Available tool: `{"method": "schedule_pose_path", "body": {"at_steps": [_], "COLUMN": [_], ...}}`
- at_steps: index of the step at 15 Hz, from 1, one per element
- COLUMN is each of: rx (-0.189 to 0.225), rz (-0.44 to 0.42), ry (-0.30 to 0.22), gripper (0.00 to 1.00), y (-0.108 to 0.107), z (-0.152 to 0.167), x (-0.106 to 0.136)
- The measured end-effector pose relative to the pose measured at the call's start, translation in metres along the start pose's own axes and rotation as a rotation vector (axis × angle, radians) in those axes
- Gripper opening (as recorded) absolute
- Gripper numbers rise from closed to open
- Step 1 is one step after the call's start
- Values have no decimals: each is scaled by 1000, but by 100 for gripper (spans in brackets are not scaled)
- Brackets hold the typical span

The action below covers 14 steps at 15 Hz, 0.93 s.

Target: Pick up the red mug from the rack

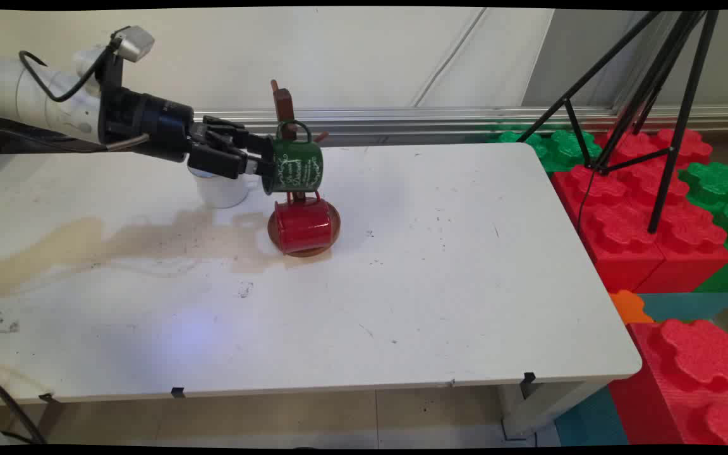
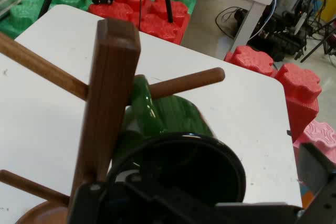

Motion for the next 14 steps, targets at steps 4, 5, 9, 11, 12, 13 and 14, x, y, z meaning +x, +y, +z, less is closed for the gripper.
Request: {"method": "schedule_pose_path", "body": {"at_steps": [4,5,9,11,12,13,14], "rx": [-2,-3,-8,-11,-12,-13,-13], "rz": [18,26,54,72,79,90,97], "ry": [-5,-7,-16,-22,-24,-29,-32], "gripper": [100,100,100,100,100,100,100], "y": [1,2,5,6,6,6,6], "z": [-8,-11,-27,-35,-39,-46,-50], "x": [1,1,1,0,0,-1,-1]}}
